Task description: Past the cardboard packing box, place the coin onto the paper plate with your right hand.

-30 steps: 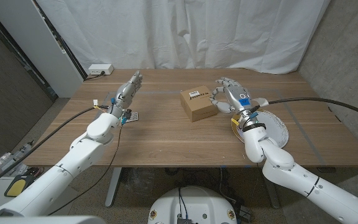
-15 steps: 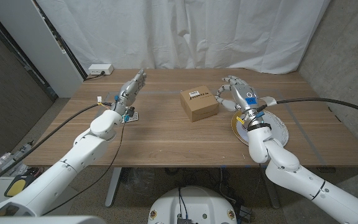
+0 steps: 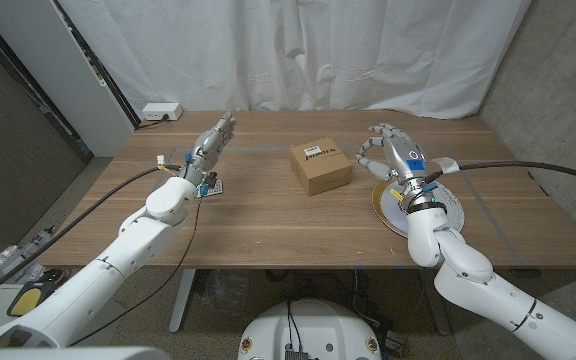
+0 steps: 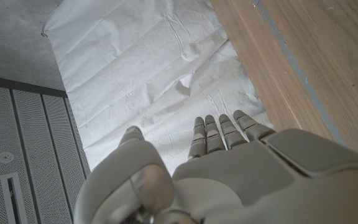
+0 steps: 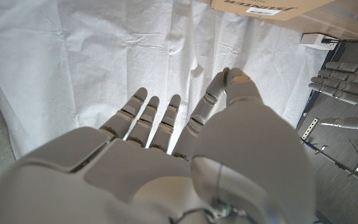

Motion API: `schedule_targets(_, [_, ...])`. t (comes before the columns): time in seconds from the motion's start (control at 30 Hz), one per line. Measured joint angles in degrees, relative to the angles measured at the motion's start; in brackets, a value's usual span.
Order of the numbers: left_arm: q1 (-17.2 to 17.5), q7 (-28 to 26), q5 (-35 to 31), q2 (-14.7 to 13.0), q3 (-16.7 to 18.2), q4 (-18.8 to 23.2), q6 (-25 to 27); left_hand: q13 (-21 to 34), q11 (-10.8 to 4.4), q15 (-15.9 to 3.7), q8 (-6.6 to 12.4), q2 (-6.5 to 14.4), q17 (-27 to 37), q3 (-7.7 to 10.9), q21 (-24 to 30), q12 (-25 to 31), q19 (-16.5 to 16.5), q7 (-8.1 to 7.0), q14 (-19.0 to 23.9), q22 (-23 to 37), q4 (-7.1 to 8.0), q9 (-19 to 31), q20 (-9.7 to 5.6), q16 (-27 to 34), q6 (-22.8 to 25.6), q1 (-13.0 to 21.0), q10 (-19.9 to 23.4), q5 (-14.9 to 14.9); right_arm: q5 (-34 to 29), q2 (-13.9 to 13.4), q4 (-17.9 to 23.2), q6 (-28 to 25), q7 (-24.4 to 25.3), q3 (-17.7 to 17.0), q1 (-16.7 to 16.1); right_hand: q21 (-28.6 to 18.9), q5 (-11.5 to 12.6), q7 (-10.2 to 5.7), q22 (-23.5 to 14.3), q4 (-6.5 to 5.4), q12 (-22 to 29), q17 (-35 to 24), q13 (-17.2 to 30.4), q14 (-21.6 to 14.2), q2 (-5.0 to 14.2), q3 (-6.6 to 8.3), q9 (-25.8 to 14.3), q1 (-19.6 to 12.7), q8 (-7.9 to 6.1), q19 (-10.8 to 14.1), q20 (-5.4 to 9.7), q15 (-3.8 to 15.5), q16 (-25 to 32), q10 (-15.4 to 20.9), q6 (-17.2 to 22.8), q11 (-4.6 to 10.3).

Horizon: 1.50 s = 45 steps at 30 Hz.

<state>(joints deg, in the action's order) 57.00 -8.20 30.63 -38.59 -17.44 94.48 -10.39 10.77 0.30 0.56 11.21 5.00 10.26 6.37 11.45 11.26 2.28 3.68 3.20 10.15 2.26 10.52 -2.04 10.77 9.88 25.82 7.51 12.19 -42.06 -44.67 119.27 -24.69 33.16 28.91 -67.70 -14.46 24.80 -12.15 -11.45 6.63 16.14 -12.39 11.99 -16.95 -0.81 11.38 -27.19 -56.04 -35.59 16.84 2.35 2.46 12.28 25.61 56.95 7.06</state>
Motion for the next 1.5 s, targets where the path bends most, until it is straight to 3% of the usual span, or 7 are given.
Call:
schedule_targets(0.77, [-1.48, 1.70, 0.59, 0.43, -0.38, -2.44, -0.50, 0.00, 0.00, 0.00, 0.00, 0.00, 0.00, 0.00, 0.00, 0.00, 0.00, 0.00, 0.00, 0.00, 0.00, 0.00, 0.00, 0.00, 0.00, 0.00, 0.00, 0.00, 5.58, 1.81, 0.79, -3.69, 1.54, -3.71, -3.50, 0.00, 0.00, -0.02, -0.01, 0.25, 0.00, 0.00, -0.29, 0.00, 0.15, -0.25, -0.02, -0.15, -0.24, -0.01, 0.00, 0.00, -0.21, 0.00, 0.02, 0.00])
schedule_targets(1.5, [-2.01, 1.87, 0.95, 0.41, -0.38, -3.35, -0.72, 0.00, 0.00, 0.01, 0.00, 0.00, 0.00, 0.00, 0.00, 0.00, 0.00, 0.00, 0.00, 0.00, 0.00, 0.00, 0.00, 0.00, -0.01, 0.00, 0.00, 0.00, 9.65, 0.99, -0.66, -9.27, 1.49, -4.18, -3.47, 0.00, 0.00, -0.01, -0.01, 0.09, -0.28, 0.01, -0.28, 0.00, 0.13, -0.40, -0.04, -0.13, -0.59, -0.01, 0.00, 0.00, -0.20, -0.21, 0.00, 0.21])
